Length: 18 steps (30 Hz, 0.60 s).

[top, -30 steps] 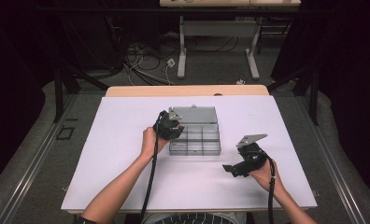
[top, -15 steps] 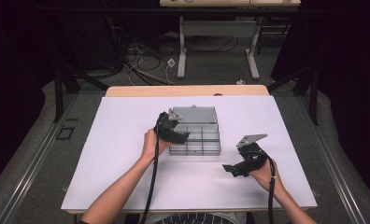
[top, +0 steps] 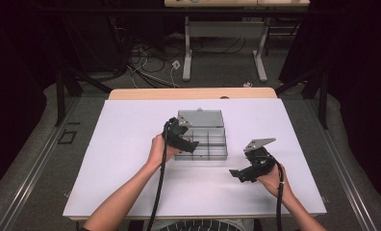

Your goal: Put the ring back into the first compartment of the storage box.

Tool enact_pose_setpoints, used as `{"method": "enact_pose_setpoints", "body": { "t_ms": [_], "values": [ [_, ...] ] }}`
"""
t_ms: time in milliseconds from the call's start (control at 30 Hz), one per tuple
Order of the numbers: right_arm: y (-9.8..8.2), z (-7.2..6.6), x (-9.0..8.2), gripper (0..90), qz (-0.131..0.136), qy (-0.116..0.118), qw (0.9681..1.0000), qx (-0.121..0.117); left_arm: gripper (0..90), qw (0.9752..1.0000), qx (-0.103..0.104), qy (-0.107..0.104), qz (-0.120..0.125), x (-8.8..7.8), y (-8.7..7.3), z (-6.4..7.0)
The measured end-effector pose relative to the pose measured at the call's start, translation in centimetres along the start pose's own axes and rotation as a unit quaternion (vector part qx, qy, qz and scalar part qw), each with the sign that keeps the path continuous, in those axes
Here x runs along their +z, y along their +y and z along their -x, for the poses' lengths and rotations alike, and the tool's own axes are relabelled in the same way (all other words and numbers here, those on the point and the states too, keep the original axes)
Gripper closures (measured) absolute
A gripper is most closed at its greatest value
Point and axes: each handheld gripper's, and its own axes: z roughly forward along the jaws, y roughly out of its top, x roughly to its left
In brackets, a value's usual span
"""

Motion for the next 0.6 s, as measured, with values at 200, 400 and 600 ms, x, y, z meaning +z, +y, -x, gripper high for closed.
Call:
{"method": "enact_pose_setpoints", "body": {
  "t_ms": [200,400,600],
  "values": [
    [0.02,-0.05,0.01,4.7,0.0,-0.001,1.0,0.002,8.6,1.0,-0.002,0.0,-0.007,0.23,-0.04,0.21],
    [0.02,-0.03,0.12,4.7,0.003,-0.004,1.0,-0.002,7.7,0.9999,-0.005,-0.004,-0.015,0.36,-0.13,0.3],
    [0.02,0.0,0.07,4.7,0.001,-0.004,1.0,0.002,8.3,0.9996,-0.003,-0.011,-0.025,0.5,-0.12,0.36]
  ]
}}
